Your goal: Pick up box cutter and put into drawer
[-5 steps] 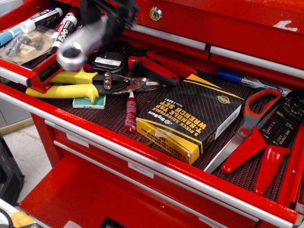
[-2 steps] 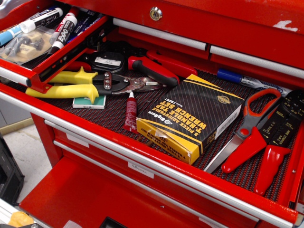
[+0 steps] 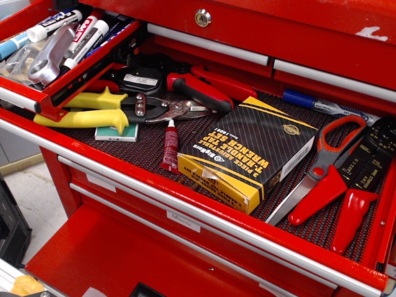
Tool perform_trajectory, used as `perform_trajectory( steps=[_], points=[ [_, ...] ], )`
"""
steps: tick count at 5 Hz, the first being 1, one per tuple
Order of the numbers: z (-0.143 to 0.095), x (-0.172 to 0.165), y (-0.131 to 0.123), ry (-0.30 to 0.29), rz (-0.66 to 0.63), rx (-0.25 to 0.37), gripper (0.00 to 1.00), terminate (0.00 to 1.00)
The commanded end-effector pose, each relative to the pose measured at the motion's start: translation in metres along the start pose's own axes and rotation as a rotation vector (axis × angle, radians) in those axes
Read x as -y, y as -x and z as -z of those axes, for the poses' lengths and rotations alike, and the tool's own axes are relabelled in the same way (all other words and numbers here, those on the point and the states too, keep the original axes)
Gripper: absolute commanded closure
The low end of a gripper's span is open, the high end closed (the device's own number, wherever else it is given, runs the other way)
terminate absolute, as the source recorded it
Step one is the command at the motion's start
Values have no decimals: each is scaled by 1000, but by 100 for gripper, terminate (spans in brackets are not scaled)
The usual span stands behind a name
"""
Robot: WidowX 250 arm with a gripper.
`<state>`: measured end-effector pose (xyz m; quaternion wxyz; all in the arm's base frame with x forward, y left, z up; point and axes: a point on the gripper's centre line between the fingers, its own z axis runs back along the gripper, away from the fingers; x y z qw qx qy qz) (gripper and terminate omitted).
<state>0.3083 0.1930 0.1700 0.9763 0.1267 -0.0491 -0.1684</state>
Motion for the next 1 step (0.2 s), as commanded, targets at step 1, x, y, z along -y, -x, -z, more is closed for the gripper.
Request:
perform_trajectory(
  steps=[1],
  points=[
    [-22,-3,-3,-51,22,36,0,100]
  ],
)
